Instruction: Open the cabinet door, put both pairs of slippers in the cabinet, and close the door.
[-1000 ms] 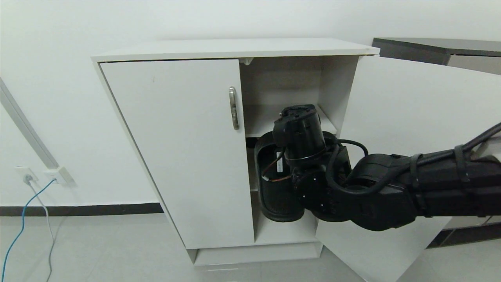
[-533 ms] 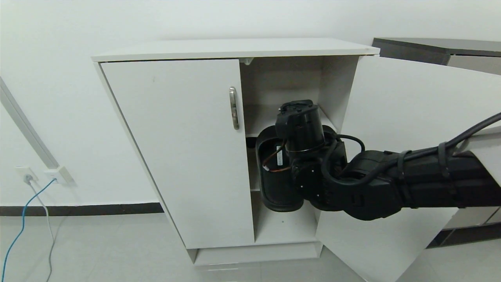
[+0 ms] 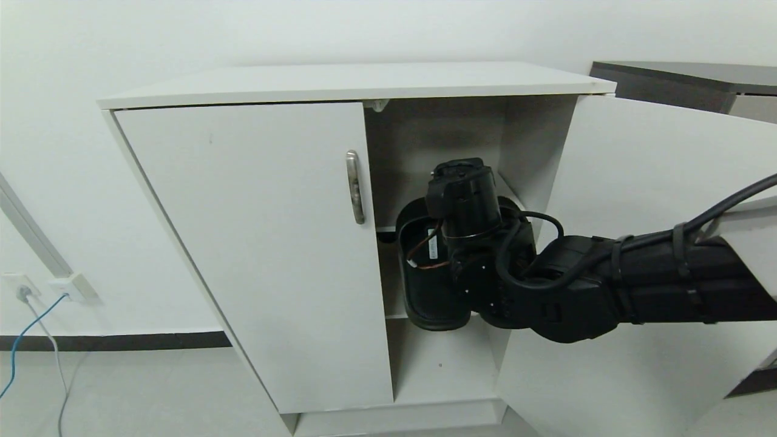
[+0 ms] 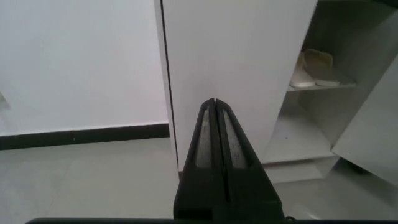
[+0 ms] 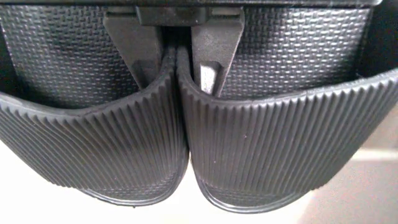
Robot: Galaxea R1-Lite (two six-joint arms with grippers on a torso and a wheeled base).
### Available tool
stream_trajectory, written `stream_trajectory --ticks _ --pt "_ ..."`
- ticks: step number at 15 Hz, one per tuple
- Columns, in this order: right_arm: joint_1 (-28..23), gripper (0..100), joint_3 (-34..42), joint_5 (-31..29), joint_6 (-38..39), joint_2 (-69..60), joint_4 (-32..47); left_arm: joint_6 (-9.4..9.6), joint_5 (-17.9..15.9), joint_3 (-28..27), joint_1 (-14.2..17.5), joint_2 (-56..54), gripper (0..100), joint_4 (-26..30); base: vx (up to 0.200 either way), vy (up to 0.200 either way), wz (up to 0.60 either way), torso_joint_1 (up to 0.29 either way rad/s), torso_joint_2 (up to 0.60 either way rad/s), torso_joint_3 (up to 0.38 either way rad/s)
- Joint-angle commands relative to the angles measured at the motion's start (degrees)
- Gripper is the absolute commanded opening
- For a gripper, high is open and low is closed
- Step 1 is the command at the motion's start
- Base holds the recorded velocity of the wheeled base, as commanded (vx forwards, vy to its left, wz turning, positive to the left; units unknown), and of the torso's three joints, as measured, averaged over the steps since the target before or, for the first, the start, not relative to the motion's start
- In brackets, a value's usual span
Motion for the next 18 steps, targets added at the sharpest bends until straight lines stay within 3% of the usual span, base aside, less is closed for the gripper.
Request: stream_trajectory --ticks 1,10,18 --pt "-0.07 0 -0.03 0.02 0.01 -0.11 0.01 -0.03 -0.02 0.01 -0.03 0.02 0 0.01 0.2 0.0 0.0 -0.007 0.0 -0.002" --pt "-1.92 0 -2.05 5.2 -0.16 0.41 0.19 -0.12 -0.02 0.01 -0.03 0.02 0 0.01 0.022 0.0 0.0 0.0 0.0 0.0" --pt "-6.93 0 -19.01 7.58 -0.51 8.24 9.16 -0.12 -0.02 0.01 -0.03 0.02 0 0.01 0.0 0.0 0.0 0.0 0.0 0.0"
